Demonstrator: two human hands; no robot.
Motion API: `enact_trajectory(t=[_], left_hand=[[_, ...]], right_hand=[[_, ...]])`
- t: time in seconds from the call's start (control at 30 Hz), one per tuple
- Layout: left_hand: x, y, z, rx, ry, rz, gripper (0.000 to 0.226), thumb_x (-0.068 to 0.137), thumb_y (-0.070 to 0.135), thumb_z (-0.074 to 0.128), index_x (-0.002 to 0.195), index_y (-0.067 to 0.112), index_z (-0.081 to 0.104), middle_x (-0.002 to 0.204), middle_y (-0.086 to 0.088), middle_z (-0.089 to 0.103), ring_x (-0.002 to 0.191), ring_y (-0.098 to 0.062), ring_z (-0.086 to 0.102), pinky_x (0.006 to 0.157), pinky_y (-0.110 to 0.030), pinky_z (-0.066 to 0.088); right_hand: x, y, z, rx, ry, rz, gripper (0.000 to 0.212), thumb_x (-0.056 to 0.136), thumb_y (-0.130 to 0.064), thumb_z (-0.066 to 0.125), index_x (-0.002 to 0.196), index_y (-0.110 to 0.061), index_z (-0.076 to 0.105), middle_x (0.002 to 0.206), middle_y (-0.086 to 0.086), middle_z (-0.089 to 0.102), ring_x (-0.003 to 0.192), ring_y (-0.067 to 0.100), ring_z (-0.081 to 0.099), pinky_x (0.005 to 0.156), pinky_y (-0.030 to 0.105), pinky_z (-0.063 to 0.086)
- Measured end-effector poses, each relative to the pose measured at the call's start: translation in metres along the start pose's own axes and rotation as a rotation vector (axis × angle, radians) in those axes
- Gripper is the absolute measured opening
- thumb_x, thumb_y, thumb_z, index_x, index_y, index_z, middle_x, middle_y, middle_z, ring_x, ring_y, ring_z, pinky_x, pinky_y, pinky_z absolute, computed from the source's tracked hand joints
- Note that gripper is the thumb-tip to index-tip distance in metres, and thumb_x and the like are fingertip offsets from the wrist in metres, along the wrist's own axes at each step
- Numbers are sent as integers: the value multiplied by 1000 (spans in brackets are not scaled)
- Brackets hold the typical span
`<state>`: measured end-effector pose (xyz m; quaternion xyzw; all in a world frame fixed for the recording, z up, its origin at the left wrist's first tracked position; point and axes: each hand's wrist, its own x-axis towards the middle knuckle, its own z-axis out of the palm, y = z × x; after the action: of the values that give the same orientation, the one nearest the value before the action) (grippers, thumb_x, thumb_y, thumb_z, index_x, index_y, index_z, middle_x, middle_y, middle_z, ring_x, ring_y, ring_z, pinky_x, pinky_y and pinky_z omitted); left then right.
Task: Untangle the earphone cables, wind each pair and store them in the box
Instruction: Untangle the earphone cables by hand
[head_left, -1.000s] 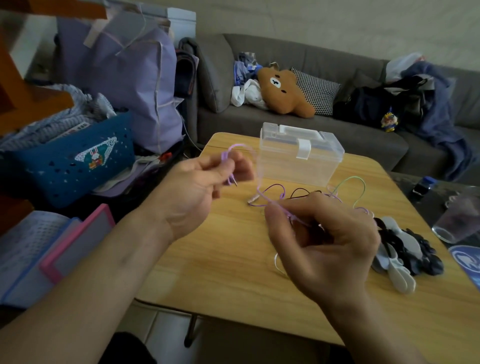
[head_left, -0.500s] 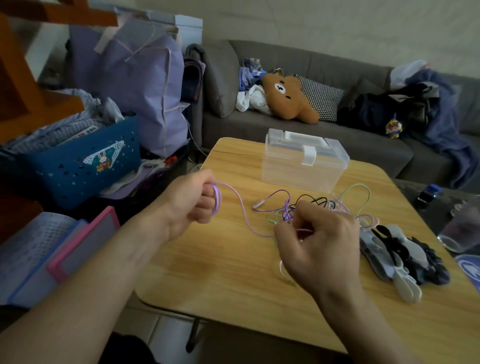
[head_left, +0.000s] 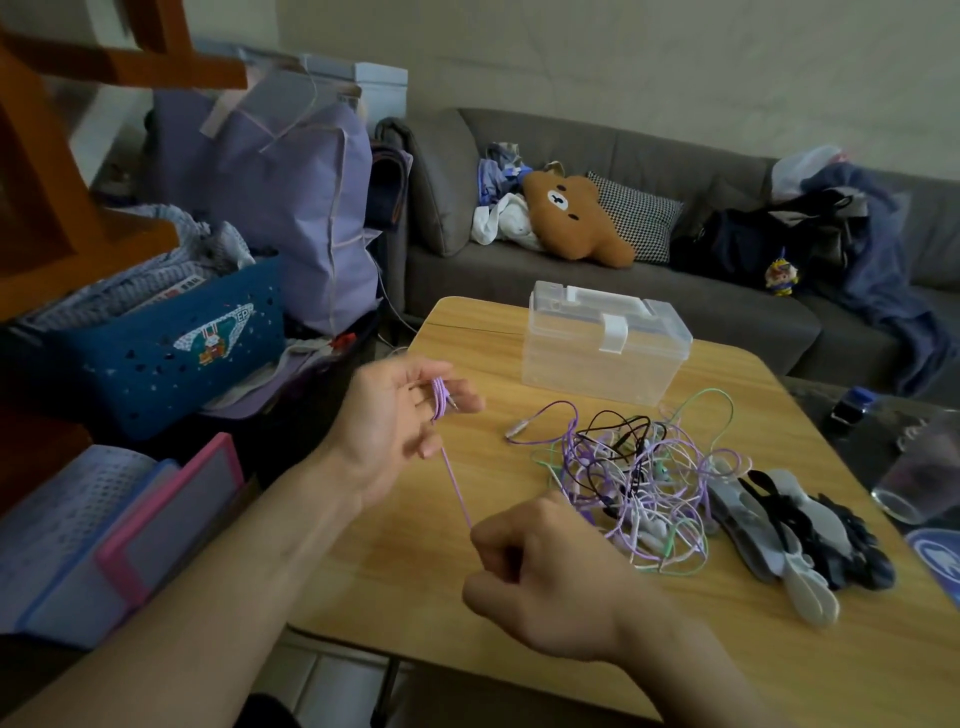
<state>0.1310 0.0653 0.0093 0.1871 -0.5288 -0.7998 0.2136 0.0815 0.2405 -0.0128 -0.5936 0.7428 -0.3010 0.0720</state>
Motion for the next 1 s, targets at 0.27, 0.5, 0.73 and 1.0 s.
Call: enact_trajectory(t=[0.27, 0.5, 0.73, 1.0], left_hand=[[-13, -6, -3, 776, -453, 213, 53, 87, 55, 54, 91, 3, 60, 75, -6, 58, 67, -23, 55, 67, -33, 48], [-16, 6, 1, 373, -512, 7, 39, 93, 39, 47, 66, 14, 37, 55, 2, 28, 50, -12, 22, 63, -37, 15], [-15, -5, 15, -182, -422, 73, 37, 82, 18, 59, 115, 0, 59, 101, -13, 64, 84, -21, 64, 60, -25, 34], [-15, -24, 19, 700, -328, 240, 35, 90, 47, 53, 113, 21, 57, 107, -2, 63, 103, -18, 61, 92, -37, 51]], right_hand=[[-3, -5, -19, 123, 816, 120, 41, 85, -37, 69, 58, -27, 41, 46, -3, 36, 43, 8, 28, 43, 20, 25], [4, 23, -29, 204, 733, 423, 39, 82, -44, 75, 60, -16, 61, 44, -10, 36, 45, 7, 33, 46, 19, 28], [4, 23, -16, 152, 238, 516, 43, 99, -44, 51, 70, -21, 71, 47, -10, 56, 41, 3, 47, 47, 17, 34], [1, 9, -27, 370, 159, 378, 37, 96, -43, 55, 74, -19, 73, 47, -7, 48, 43, 5, 40, 48, 21, 34]])
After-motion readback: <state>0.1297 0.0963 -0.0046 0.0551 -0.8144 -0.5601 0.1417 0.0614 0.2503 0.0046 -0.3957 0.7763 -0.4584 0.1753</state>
